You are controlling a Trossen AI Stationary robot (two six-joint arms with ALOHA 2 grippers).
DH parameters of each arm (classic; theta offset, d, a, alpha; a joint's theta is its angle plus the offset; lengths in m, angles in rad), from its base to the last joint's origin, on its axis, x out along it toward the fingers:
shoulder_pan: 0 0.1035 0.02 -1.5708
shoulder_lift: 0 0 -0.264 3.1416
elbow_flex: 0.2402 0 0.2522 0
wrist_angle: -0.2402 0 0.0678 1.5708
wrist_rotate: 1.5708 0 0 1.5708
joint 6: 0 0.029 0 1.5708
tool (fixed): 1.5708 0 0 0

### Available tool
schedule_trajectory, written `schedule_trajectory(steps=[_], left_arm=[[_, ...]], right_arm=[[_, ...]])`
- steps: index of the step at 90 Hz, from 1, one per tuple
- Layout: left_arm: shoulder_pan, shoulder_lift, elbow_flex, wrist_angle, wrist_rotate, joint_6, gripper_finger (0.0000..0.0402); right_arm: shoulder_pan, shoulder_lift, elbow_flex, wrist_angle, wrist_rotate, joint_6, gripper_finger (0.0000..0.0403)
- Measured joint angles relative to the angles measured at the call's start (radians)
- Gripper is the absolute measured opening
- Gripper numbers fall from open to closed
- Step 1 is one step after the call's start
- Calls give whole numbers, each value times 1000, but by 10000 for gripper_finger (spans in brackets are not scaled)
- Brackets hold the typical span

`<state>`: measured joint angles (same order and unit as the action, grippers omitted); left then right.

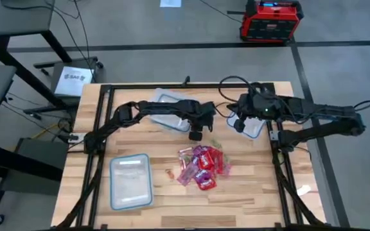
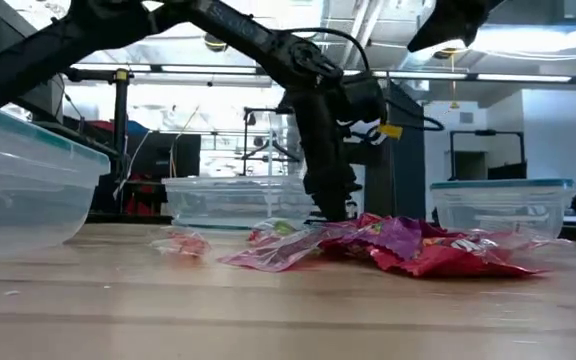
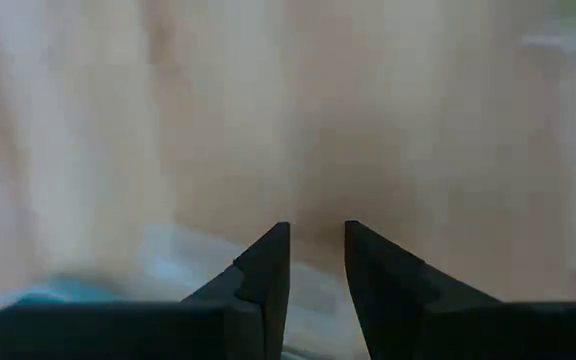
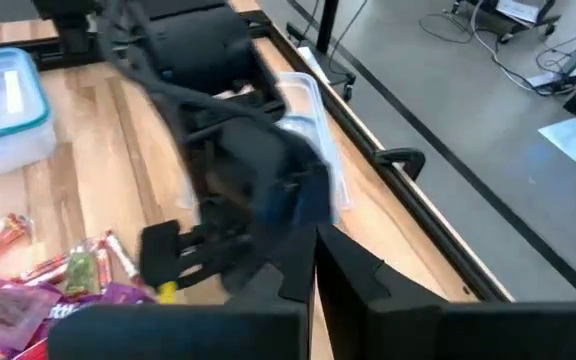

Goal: Sort candy
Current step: Open the top left transparent bin

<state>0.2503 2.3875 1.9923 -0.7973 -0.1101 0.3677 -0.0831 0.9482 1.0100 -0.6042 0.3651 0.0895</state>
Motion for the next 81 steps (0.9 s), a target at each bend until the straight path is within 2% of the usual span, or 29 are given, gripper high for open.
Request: schedule_trajectory(steps=[49,81], left_arm=[[90,-2,2,-301,-26,-42,80],[149,1,-2,-517,-27,-51,41]], right_arm=[[12,0,0,-76,2,43,0],[12,0,0,-95,2,45,0]])
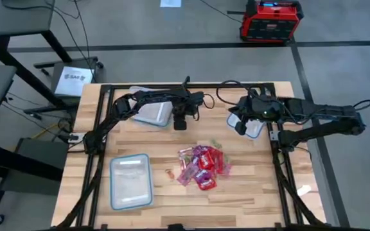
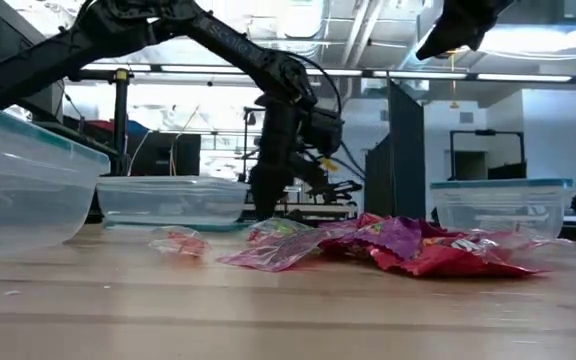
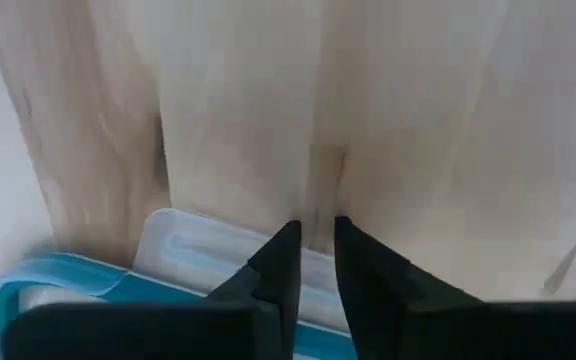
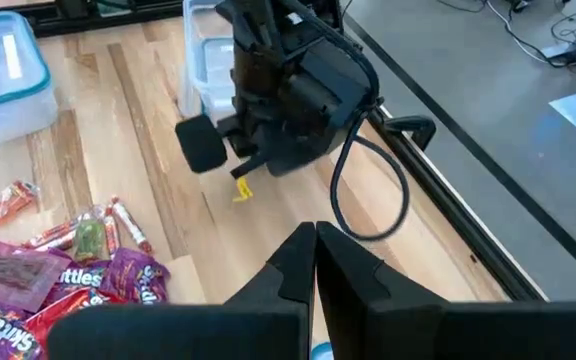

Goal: Sort candy
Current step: Open the top left transparent bin, then open the top right transparent bin

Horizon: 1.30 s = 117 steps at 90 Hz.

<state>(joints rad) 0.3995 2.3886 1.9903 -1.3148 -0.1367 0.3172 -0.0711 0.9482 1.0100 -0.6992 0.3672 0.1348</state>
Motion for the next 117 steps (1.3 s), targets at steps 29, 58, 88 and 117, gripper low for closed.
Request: schedule_trajectory(steps=[29,58,88,117], left_arm=[[-7,-93,-7,17,-24,8,23],[-114,-388,-14,180,-9,-41,22],[-148,-607,-252,240,0,-148,22],[-161,-706,-520,443,2,-231,22]], right_arm=[[-8,38,0,-31,1,32,0],[-109,252,-72,-170,-5,301,0],[-220,363,-157,-306,-47,382,0],[-167,383,-184,191,-227,340,0]])
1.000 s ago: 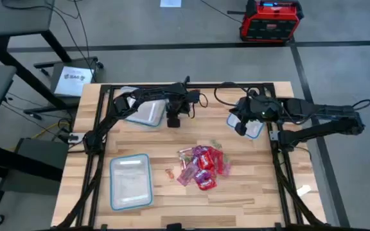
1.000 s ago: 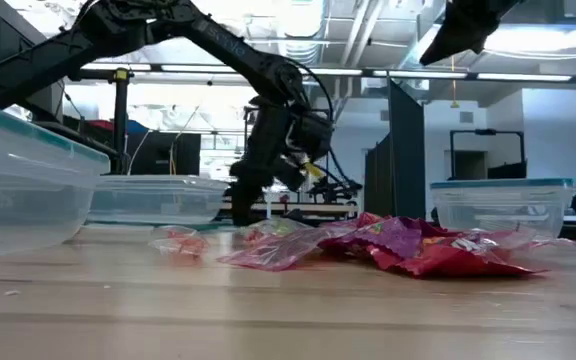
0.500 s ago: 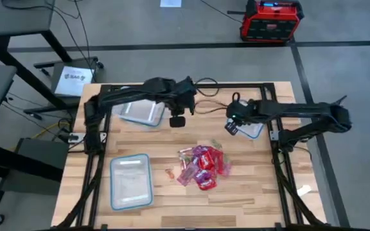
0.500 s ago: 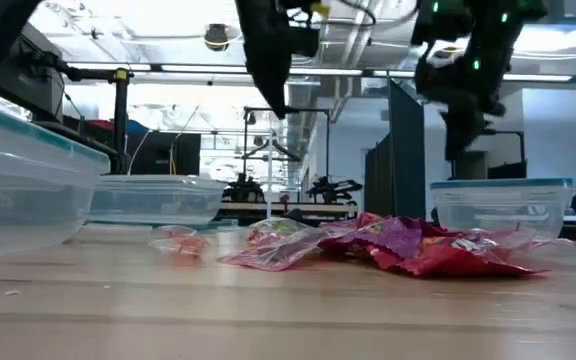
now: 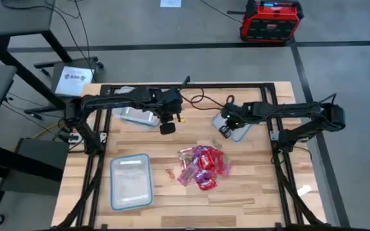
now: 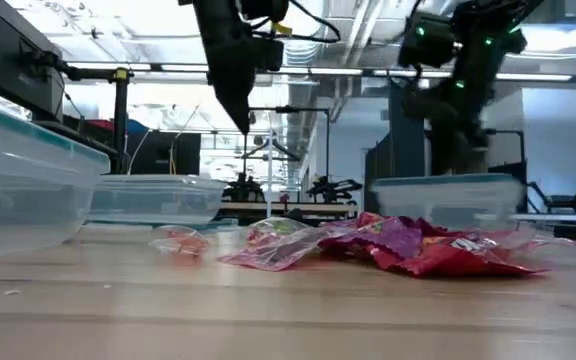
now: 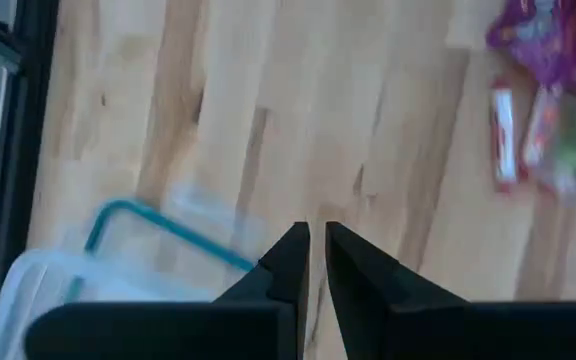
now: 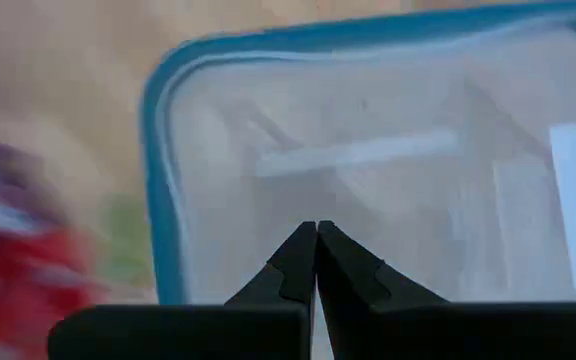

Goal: Sort candy
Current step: Open the top right transparent bin

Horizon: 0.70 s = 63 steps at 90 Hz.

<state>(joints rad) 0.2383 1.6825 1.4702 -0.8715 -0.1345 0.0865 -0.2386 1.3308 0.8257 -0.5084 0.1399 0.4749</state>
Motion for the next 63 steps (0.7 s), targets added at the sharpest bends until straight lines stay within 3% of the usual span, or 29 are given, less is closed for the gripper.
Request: schedule_trajectory(steps=[11,23,36,51,56,63], left_arm=[[-9,-1,-30,78,25,-19,22],[-31,-1,-59,204,27,-25,22],[-56,3,-90,469,43,-32,22],[-61,74,-121,760,246,-97,22],[-61,112,-121,780,305,-122,22],[-67,166,-121,779,312,-131,22]], right_arm=[[7,-36,26,105,-15,-87,0],[2,-105,35,33,-8,-159,0],[-6,-131,34,-87,-9,-159,0],[-5,-111,-69,29,-26,-147,0],[-7,-97,-103,72,-30,-146,0],[-8,-89,-134,116,-24,-145,0]])
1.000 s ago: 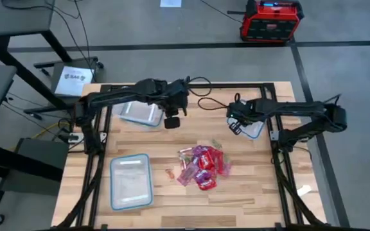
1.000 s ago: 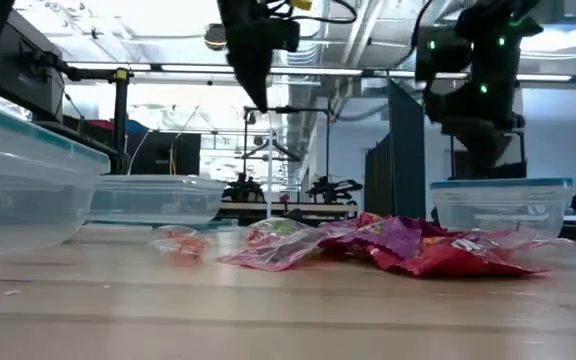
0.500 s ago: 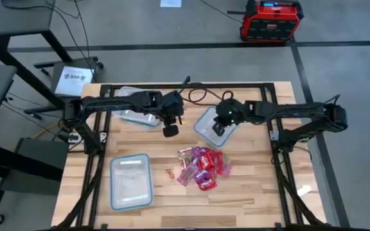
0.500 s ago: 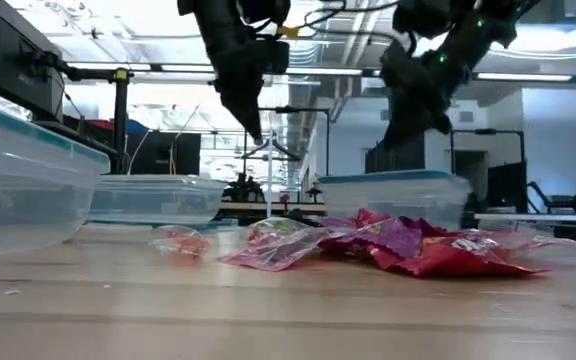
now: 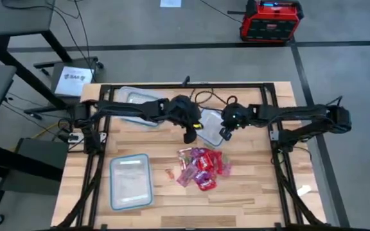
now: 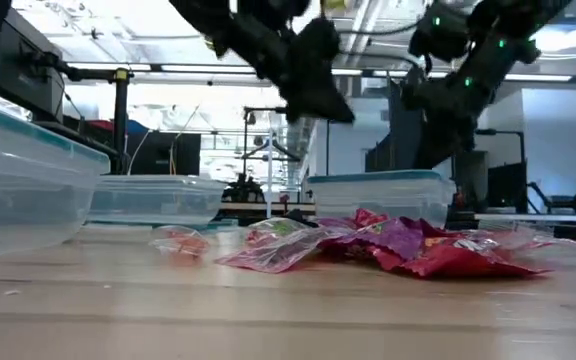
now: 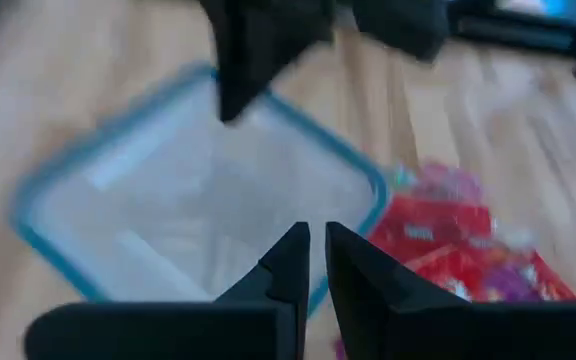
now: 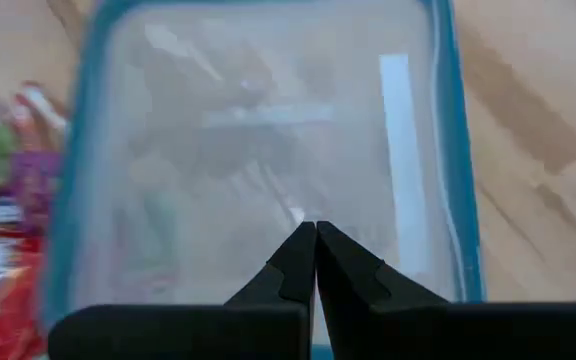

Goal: Sort candy
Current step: Open the top right transparent bin

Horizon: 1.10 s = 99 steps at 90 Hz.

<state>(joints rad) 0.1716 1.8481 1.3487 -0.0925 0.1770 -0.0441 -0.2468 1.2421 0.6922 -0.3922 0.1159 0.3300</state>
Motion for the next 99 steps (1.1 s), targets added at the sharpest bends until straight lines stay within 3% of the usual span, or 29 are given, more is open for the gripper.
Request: schedule_trajectory(steps=[24,42,58,75,87,99], left_arm=[[36,114,2,0,-10,-6,22],[105,103,7,1,-43,37,22],[128,44,31,-18,-45,35,22],[94,2,32,-48,45,35,22],[62,26,33,-41,111,73,22],[61,89,31,-17,100,92,22]], right_arm=[[20,7,-7,-14,-47,47,0],[69,-5,-4,43,-64,5,0],[136,-113,35,46,-50,-47,0],[285,-179,8,18,-49,100,0],[331,-125,-68,96,28,137,0],[271,-48,-102,155,111,140,0]])
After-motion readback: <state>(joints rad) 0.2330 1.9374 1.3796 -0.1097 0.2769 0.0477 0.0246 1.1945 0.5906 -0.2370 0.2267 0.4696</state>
